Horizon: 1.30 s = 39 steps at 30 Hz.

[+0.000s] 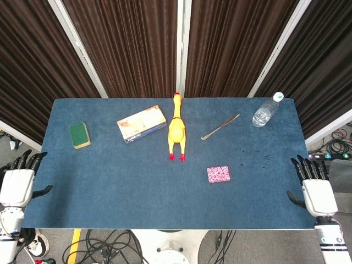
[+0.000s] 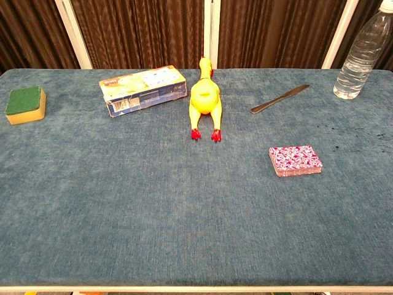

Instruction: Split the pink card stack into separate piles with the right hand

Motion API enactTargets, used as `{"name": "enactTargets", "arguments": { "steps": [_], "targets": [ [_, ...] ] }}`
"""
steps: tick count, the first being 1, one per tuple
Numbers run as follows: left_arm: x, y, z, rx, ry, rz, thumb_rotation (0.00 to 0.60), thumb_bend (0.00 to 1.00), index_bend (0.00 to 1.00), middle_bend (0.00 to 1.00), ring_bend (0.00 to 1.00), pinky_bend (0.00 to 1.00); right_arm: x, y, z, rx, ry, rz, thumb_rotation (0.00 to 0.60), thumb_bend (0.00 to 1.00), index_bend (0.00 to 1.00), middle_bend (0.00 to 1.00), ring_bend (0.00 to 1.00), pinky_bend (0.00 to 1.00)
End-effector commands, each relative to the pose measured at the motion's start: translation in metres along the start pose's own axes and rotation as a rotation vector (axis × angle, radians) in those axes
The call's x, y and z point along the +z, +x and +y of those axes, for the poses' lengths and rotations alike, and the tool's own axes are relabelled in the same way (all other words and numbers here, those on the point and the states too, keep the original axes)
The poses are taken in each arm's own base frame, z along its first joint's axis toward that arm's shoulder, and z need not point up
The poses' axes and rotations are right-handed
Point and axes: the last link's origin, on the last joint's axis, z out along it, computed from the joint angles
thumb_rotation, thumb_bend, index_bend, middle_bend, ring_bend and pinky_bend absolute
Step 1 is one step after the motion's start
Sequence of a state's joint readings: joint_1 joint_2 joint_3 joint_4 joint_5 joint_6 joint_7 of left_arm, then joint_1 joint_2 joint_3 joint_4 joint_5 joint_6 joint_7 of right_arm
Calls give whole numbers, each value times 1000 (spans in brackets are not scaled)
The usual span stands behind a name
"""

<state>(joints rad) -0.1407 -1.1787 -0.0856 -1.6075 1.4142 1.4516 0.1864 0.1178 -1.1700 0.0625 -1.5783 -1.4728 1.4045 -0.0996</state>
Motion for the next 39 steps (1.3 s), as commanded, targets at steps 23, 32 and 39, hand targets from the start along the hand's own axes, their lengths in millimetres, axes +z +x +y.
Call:
{"name": "enactTargets", "arguments": {
  "steps": [23, 32, 39],
  "targets": [
    [-4, -9, -10, -68, 11, -8, 600, 28, 147, 171, 80, 198, 34, -12, -29, -87, 104, 23, 600, 185, 1, 110, 170, 322],
    [-6, -15, -10, -42, -4, -50, 600, 28, 147, 149, 80, 199, 55, -17, -55, -145, 177, -81, 600, 143, 2, 133, 770, 978],
    [-5, -15, -10, -56, -3, -61, 600, 28, 147, 149, 79, 199, 78, -37, -84, -200, 167, -216, 600, 125, 40, 129, 770, 978]
  ]
}}
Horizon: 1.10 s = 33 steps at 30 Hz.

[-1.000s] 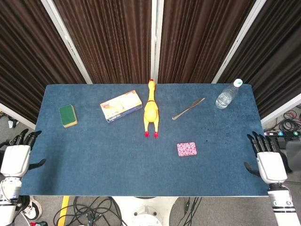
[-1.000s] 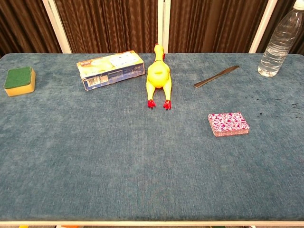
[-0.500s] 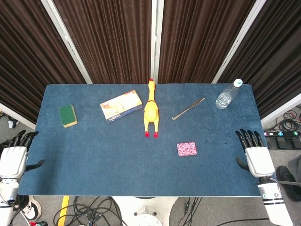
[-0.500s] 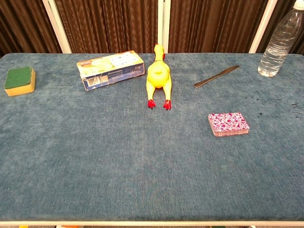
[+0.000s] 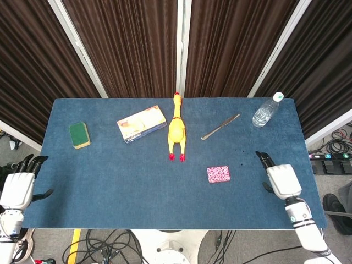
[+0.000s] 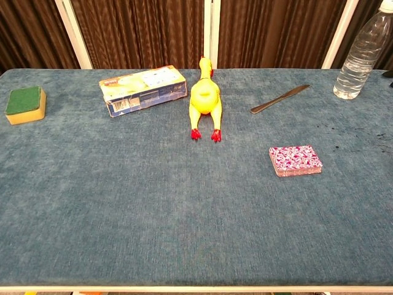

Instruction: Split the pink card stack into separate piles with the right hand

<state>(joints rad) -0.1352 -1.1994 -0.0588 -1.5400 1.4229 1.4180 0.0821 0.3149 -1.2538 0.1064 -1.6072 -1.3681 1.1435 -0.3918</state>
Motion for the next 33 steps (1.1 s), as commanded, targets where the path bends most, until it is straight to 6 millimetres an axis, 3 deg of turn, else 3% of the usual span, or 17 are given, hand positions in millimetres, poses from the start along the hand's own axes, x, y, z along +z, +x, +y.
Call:
{"name": "enactTargets", "arguments": {
  "steps": [1, 7, 12, 28, 33],
  "targets": [
    [1, 0, 0, -5, -3, -12, 600, 28, 148, 149, 80, 199, 25, -6, -28, -23, 26, -93, 600, 126, 42, 130, 770, 978],
    [0, 4, -3, -16, -27, -4, 600, 28, 148, 149, 80, 199, 45, -18, -60, -37, 73, -132, 600, 129, 163, 169, 771, 978],
    [-2, 3, -7, -5, -10, -30, 600, 28, 148, 149, 79, 198, 59, -27, -79, -65, 92, -151, 600, 128, 174, 192, 771, 978],
    [-2, -1, -14, -6, 55, -95, 600, 28, 148, 149, 79, 199, 72, -36, -109, -49, 119, -178, 600, 129, 179, 232, 771, 978],
    [-3, -1, -16, 4, 64, -95, 600, 28, 148, 149, 79, 199, 75, -39, -119, -44, 135, -167, 600, 146, 247, 262, 771, 978]
  ]
}}
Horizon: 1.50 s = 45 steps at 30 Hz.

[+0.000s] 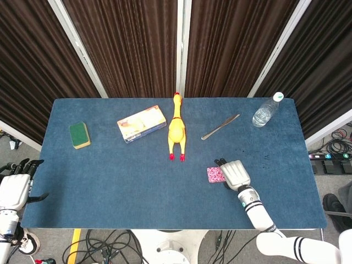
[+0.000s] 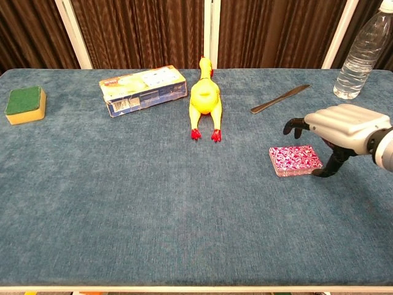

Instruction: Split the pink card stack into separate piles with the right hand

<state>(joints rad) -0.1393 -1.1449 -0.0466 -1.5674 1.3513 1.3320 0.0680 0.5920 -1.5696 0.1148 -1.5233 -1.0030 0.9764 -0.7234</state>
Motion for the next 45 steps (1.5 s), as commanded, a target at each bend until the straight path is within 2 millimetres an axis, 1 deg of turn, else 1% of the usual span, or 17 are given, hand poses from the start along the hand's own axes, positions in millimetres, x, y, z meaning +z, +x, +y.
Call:
{"name": "enactTargets", "arguments": {
  "steps": [1, 6, 13, 21, 41, 45],
  "targets": [
    [0, 0, -1, 3, 4, 2, 600, 28, 148, 149, 79, 199, 3, -2, -6, -7, 10, 3, 600, 147, 250, 264, 771, 978],
    [0, -1, -3, -5, 7, 1, 600, 28, 148, 149, 79, 199, 5, -6, -11, -12, 7, 2, 600, 149, 258, 269, 771, 978],
    [-1, -2, -7, -15, 17, 7, 600, 28, 148, 149, 79, 199, 8, -5, -15, -21, 3, 8, 600, 153, 266, 274, 771, 978],
    [1, 0, -9, -23, 9, 29, 600, 28, 148, 149, 79, 199, 10, -6, -17, -28, -4, 4, 600, 161, 276, 289, 771, 978],
    [1, -5, -14, -37, 5, 26, 600, 28, 148, 149, 79, 198, 12, -8, -19, -27, -21, 8, 600, 207, 354, 355, 772, 978],
    [1, -6, -15, -40, 6, 25, 600, 28, 148, 149, 79, 199, 12, -6, -20, -17, -23, 13, 600, 224, 365, 365, 785, 979]
  ]
}}
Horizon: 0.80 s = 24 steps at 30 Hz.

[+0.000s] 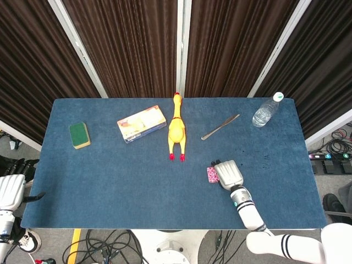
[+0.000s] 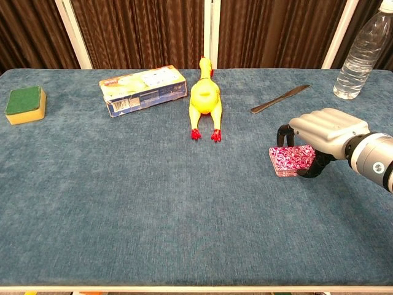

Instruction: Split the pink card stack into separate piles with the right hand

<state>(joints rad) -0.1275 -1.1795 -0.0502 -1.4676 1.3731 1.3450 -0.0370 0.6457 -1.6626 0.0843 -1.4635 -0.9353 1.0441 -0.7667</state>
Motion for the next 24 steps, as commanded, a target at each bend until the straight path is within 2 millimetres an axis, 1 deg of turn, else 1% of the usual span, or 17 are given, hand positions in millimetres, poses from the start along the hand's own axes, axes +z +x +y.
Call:
{"name": "enactTargets", "arguments": {
  "steps": [1, 24],
  "targets": [
    [0, 0, 0, 0, 0, 1, 600, 28, 148, 149, 79, 199, 0, 2, 0, 6, -1, 8, 600, 225, 365, 365, 785, 979],
    [0, 0, -2, -3, 7, -6, 600, 28, 148, 149, 79, 199, -1, 5, -1, 0, 1, 15, 600, 223, 370, 368, 785, 979]
  ]
}}
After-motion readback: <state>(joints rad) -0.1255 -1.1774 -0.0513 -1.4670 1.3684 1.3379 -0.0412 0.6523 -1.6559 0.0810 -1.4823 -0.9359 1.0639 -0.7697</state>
